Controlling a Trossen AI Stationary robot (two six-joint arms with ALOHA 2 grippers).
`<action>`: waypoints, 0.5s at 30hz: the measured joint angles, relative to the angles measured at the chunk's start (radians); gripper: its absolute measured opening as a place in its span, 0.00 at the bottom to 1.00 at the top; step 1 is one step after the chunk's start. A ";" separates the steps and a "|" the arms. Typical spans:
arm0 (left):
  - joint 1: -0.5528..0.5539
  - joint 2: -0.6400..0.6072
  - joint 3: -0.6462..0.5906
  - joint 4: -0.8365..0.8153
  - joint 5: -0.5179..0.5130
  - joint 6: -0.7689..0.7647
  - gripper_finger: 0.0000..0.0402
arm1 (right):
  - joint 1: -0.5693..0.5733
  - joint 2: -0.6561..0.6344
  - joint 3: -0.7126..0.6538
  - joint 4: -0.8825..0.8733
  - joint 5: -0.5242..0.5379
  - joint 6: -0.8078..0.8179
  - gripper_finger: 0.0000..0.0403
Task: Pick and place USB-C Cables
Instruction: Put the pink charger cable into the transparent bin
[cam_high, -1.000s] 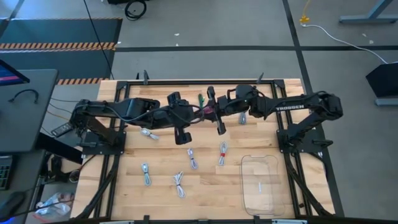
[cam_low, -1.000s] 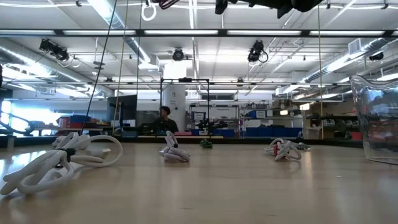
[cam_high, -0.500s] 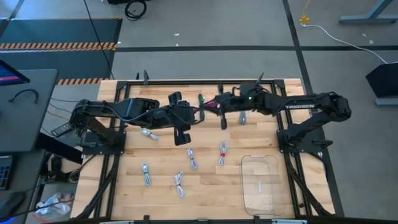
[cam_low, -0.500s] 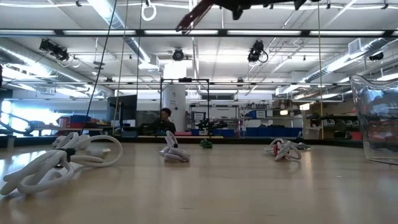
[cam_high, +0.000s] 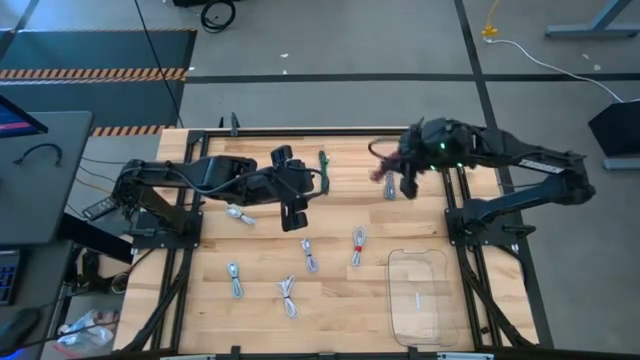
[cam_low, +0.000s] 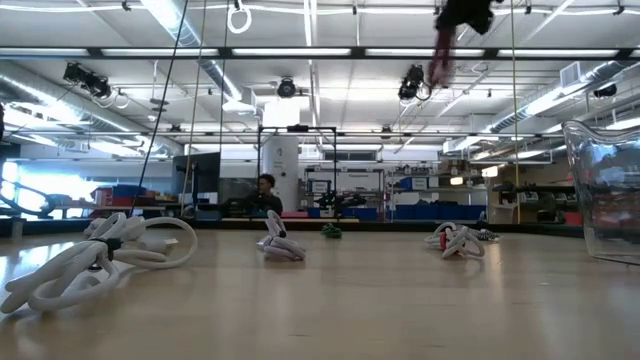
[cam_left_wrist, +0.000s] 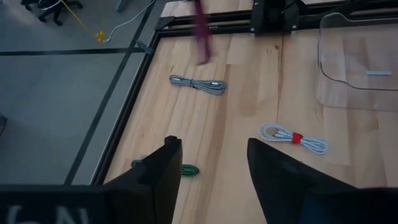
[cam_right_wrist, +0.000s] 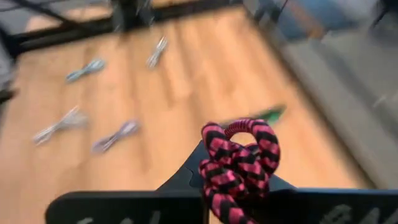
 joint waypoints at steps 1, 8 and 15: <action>0.003 0.000 0.000 0.000 0.000 0.000 0.46 | 0.022 -0.002 0.001 -0.047 -0.016 0.044 0.05; 0.014 0.000 0.000 -0.002 0.000 -0.004 0.45 | 0.229 0.023 0.000 -0.234 -0.135 0.272 0.05; 0.014 0.000 0.000 -0.011 0.000 -0.011 0.45 | 0.436 0.060 0.000 -0.278 -0.161 0.498 0.05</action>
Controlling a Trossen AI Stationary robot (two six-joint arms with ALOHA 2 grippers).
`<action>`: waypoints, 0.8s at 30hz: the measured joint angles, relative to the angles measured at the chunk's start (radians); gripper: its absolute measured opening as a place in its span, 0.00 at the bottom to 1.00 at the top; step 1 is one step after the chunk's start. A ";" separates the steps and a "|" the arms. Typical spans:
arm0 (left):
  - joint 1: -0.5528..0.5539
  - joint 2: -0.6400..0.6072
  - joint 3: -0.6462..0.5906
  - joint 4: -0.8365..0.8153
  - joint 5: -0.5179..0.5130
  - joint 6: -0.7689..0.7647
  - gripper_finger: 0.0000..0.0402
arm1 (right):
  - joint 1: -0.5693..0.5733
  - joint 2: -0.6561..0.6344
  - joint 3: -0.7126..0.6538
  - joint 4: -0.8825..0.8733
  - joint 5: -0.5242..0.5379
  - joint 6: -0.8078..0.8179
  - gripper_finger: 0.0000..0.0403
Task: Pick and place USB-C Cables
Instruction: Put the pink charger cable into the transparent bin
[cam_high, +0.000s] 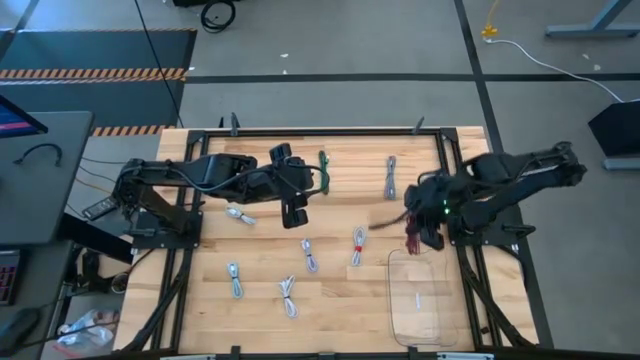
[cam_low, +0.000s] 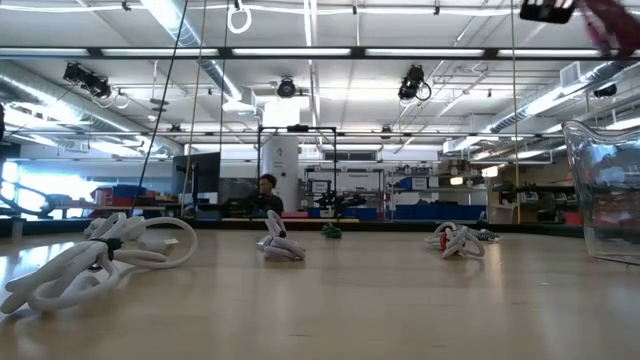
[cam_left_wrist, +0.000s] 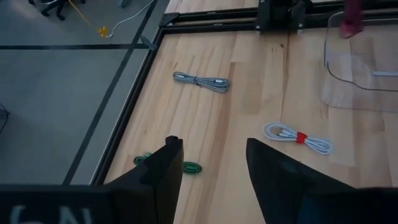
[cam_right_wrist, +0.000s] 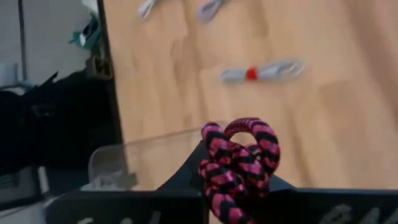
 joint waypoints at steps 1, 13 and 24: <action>0.000 0.000 0.000 -0.002 0.000 0.000 0.45 | 0.028 0.009 0.000 0.001 0.000 0.037 0.05; 0.000 0.000 0.000 -0.001 0.007 -0.024 0.45 | 0.316 0.157 0.000 -0.013 0.076 0.551 0.05; 0.012 0.000 0.000 -0.008 0.144 -0.042 0.45 | 0.492 0.288 0.000 -0.051 0.178 1.005 0.05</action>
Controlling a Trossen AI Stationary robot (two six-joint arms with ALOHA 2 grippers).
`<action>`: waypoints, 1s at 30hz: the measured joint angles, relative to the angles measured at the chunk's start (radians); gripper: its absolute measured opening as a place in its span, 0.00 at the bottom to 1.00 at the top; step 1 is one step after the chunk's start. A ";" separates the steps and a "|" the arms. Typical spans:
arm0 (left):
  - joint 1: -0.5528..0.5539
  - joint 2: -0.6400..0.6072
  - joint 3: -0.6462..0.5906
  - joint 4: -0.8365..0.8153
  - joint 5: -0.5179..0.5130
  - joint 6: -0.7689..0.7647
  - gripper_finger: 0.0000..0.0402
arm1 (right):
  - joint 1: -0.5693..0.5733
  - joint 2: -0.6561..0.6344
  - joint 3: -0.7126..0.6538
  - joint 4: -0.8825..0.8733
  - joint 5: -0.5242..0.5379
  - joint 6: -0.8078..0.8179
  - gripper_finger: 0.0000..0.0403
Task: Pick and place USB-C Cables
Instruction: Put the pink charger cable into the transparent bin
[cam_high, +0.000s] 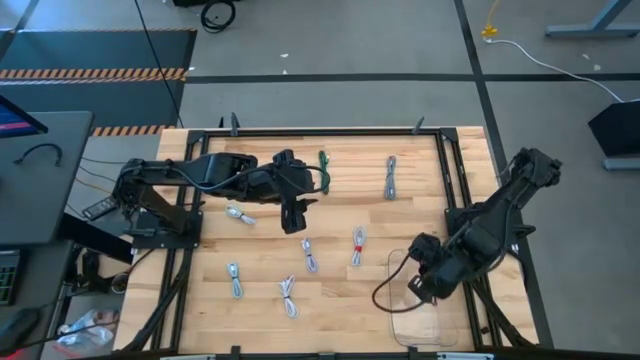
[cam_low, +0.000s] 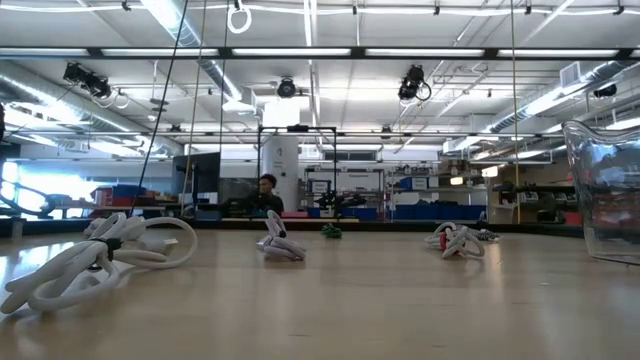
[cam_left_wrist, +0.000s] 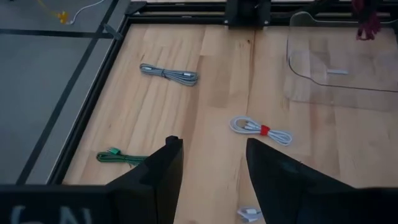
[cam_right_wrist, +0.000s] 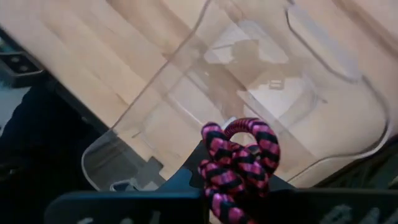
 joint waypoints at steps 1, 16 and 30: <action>0.001 0.000 0.000 0.000 0.000 0.010 0.45 | 0.012 0.010 0.000 0.000 0.001 0.035 0.05; 0.012 0.000 0.000 -0.021 0.000 0.043 0.45 | 0.110 0.092 -0.087 0.217 -0.008 0.369 0.05; 0.012 0.000 0.000 -0.022 0.001 -0.011 0.45 | 0.115 -0.017 -0.299 0.329 -0.139 0.451 0.05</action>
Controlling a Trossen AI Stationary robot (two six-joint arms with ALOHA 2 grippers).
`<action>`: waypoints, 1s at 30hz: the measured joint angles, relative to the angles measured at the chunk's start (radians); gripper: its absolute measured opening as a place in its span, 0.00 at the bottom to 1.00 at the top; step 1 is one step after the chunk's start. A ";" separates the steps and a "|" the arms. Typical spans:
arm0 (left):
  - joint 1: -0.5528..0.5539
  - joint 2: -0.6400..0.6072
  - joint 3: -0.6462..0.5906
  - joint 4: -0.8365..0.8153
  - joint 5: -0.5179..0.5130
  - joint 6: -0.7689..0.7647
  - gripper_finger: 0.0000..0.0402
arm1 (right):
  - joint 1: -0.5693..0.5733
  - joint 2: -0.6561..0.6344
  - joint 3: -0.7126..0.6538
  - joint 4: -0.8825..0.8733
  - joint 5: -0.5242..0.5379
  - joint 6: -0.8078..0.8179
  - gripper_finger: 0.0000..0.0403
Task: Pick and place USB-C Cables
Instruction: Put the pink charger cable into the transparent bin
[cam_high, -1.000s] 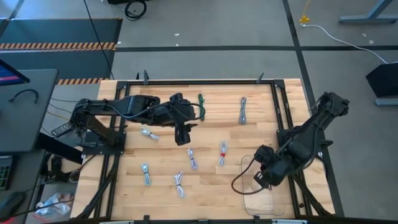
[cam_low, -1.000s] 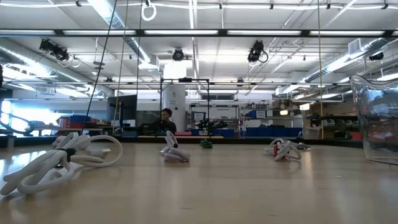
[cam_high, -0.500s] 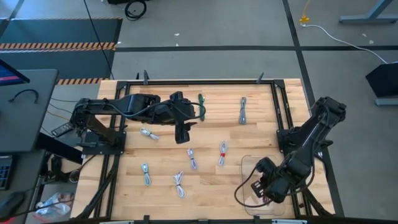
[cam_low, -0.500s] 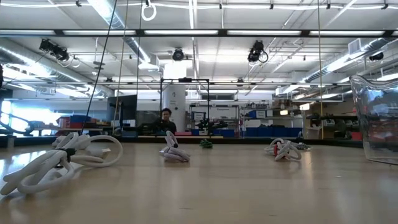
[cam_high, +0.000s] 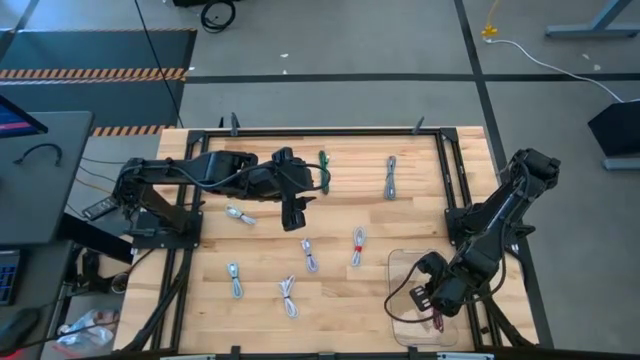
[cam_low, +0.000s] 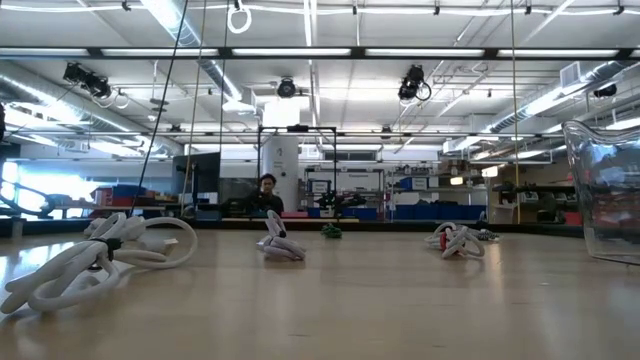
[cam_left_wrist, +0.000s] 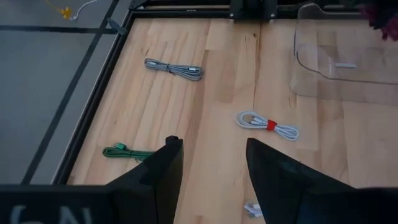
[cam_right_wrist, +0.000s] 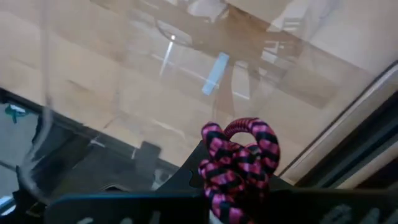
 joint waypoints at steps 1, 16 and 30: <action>0.000 0.000 0.000 0.000 0.001 -0.008 0.45 | 0.000 -0.010 -0.026 0.021 -0.004 -0.001 0.05; 0.000 0.000 0.000 -0.001 0.001 -0.210 0.45 | -0.001 -0.084 -0.342 0.354 -0.032 -0.045 0.05; -0.002 0.000 0.000 -0.038 0.001 -0.258 0.45 | -0.002 -0.087 -0.379 0.384 -0.040 -0.087 0.23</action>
